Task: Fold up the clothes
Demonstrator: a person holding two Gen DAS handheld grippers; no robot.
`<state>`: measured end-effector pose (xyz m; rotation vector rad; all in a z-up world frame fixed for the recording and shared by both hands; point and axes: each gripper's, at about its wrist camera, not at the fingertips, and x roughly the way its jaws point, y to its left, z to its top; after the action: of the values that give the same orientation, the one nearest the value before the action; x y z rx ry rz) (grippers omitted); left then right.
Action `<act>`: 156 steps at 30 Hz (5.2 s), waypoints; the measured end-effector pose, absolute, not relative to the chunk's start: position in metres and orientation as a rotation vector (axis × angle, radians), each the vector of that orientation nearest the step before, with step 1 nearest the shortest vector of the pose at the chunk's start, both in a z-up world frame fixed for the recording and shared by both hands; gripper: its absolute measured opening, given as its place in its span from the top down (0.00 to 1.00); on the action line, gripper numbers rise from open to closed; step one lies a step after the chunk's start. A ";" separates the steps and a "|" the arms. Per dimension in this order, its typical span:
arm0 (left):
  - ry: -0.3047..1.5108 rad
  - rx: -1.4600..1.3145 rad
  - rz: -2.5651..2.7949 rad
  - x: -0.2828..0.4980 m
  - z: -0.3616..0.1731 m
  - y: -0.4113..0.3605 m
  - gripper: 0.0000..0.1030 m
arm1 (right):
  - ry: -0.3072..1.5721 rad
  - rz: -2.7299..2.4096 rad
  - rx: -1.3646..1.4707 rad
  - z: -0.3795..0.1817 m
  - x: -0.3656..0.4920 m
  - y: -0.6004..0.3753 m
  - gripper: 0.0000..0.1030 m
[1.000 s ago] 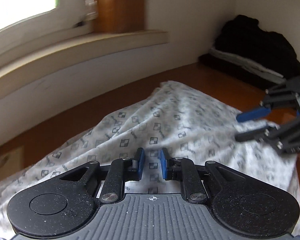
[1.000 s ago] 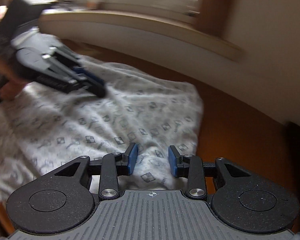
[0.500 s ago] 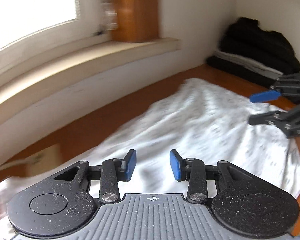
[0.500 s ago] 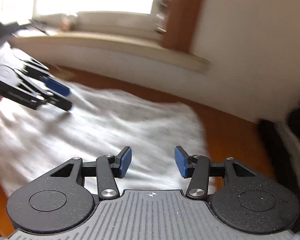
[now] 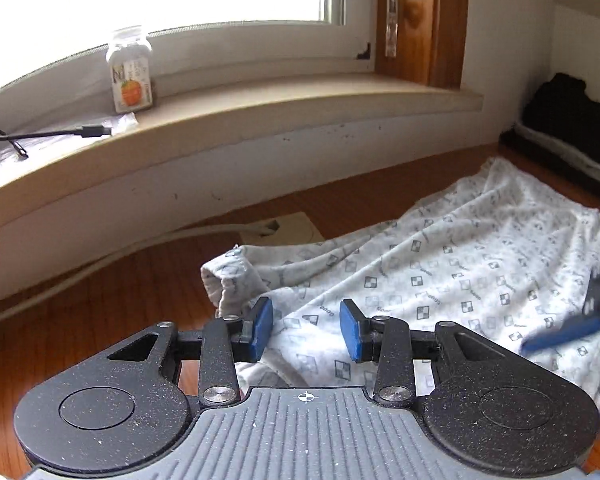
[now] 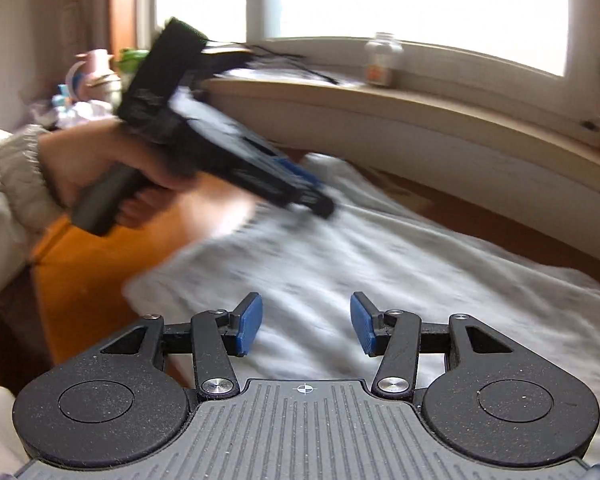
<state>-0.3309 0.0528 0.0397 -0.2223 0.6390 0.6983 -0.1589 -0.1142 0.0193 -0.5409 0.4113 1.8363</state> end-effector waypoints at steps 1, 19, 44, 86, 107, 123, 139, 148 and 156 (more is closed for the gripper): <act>0.627 -0.217 0.703 -0.333 0.041 0.051 0.45 | 0.409 1.851 -0.542 0.020 -0.167 -0.114 0.52; 0.601 -0.400 0.696 -0.347 0.018 0.093 0.34 | 0.304 1.896 -0.645 0.011 -0.227 -0.123 0.32; 0.511 -0.466 0.697 -0.346 0.030 0.076 0.80 | 0.251 1.799 -0.564 0.004 -0.225 -0.117 0.85; 0.519 -0.325 0.427 -0.051 0.075 0.013 0.31 | 0.424 1.153 -0.183 0.011 0.106 -0.220 0.39; 0.480 -0.276 0.347 -0.120 0.033 0.025 0.30 | 0.502 1.031 -0.236 0.058 0.122 -0.250 0.65; 0.533 -0.280 0.382 -0.127 0.024 0.040 0.31 | 0.695 1.136 -0.366 0.052 0.156 -0.099 0.78; 0.514 -0.316 0.410 -0.132 0.025 0.052 0.31 | 0.545 1.114 -0.305 0.063 0.123 -0.182 0.58; 0.471 -0.303 0.449 -0.137 0.031 0.053 0.31 | 0.571 1.238 -0.396 0.040 0.067 -0.219 0.58; 0.433 -0.307 0.468 -0.147 0.037 0.061 0.61 | 0.541 1.218 -0.529 0.023 0.088 -0.241 0.72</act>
<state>-0.1466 0.0612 0.0369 -0.3070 0.4329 0.4682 0.0882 -0.2413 0.0232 -0.5292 0.5408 1.2178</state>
